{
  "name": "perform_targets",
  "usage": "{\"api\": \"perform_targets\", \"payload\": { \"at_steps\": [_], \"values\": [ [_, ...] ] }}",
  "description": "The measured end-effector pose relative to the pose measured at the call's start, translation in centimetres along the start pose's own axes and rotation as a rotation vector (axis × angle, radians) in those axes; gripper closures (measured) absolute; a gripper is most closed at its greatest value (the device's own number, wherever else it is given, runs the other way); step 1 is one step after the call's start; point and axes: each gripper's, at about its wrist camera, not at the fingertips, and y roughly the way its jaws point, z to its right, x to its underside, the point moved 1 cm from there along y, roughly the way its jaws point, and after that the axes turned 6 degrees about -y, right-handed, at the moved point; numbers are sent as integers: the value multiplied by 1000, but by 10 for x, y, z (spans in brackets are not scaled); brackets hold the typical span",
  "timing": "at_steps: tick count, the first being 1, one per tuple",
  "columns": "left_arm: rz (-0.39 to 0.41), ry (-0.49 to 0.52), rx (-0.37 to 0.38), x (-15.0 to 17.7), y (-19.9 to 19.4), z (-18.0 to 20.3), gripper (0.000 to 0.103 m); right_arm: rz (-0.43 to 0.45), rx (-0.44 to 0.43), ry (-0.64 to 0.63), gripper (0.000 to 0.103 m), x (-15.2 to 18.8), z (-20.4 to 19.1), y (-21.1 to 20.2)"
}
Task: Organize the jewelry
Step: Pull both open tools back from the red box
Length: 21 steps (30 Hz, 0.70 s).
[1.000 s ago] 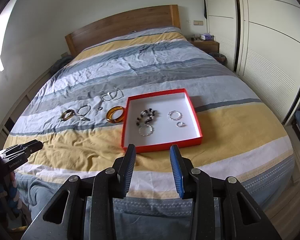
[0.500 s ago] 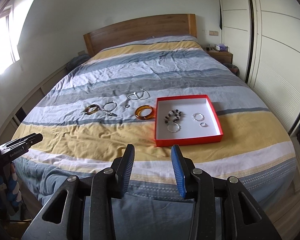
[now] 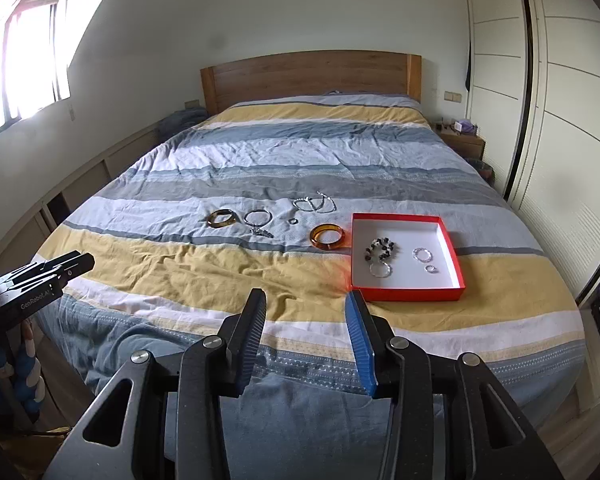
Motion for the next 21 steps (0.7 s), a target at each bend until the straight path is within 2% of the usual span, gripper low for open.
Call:
{"api": "perform_targets", "payload": {
  "at_steps": [8,21],
  "values": [
    [-27,-6,0,-1,7,-2,68,-14,-10,-18,58,-2,-8,8],
    [-147,13,-41,9,69,4,68,-118,-47,19,58,9,6,67]
  ]
}}
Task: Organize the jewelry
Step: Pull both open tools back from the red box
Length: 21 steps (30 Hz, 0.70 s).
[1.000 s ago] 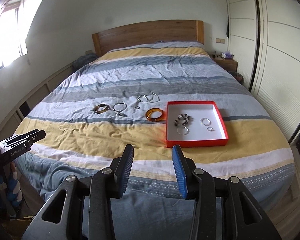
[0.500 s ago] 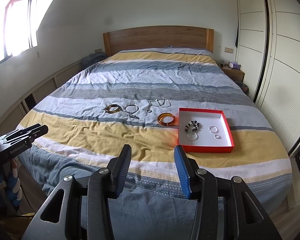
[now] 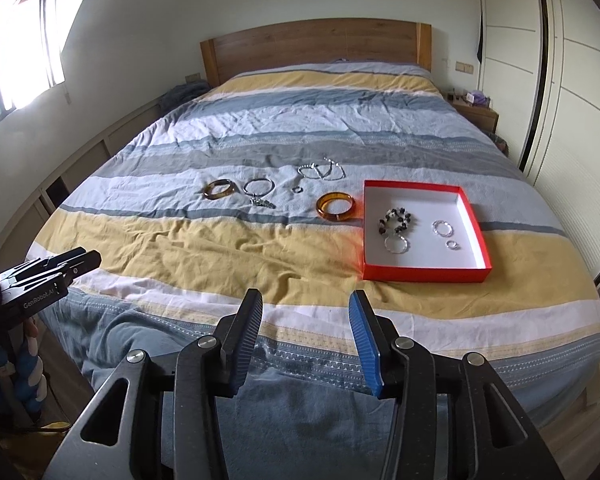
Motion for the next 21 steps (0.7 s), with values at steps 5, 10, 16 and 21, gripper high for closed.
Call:
{"api": "perform_targets", "payload": {
  "at_steps": [5,10,16,21],
  "values": [
    [-30,12,-14,2,18,2,68,-42,-19,21,58,5,7,22],
    [-63,17,-24,4,36,3,68,-79,-34,25,58,10,10,41],
    [-111,19,-35,6,60,3,68,-127,-50,25,58,12,15,68],
    [-149,15,-39,8,82,2,68,-167,-63,25,58,13,20,90]
  ]
}}
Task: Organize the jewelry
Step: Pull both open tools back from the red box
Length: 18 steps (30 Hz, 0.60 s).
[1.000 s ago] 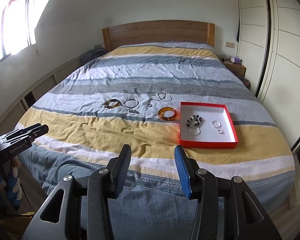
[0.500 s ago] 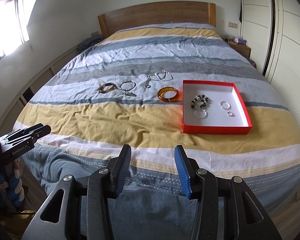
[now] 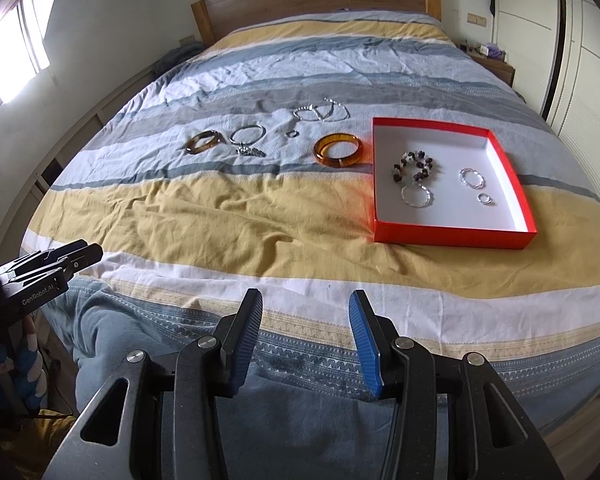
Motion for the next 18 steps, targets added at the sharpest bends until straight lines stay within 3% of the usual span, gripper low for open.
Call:
{"api": "perform_targets", "payload": {
  "at_steps": [18],
  "values": [
    [-96,15,-25,-8,58,1,68,-77,-48,-65,58,-20,8,56]
  ]
}}
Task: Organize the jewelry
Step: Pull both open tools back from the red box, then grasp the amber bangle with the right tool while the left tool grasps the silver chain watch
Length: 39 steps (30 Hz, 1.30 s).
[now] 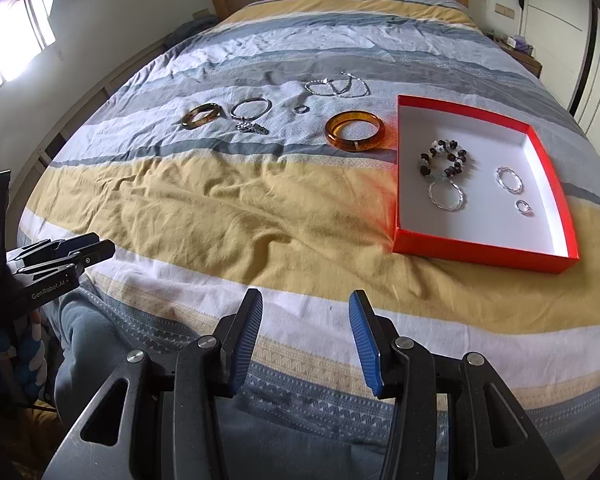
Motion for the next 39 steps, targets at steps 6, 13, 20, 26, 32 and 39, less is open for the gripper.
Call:
{"api": "perform_targets", "payload": {
  "at_steps": [6,13,20,26,32,39],
  "values": [
    [-17,8,-19,-8,15,-3,68,-9,-11,-26,58,-16,5,14],
    [-22,14,-37,-21,31,-6,68,-6,-31,-70,57,-40,3,32],
    [-19,29,-47,-37,46,-6,68,0,-46,-119,56,-68,-3,51],
    [-18,2,-7,-60,60,-7,68,10,-43,-142,56,-93,-3,69],
    [-4,-49,72,-102,80,0,68,14,-15,-157,56,-121,0,92],
    [-7,-119,139,-158,122,21,68,10,0,-155,56,-149,10,118]
  ]
}}
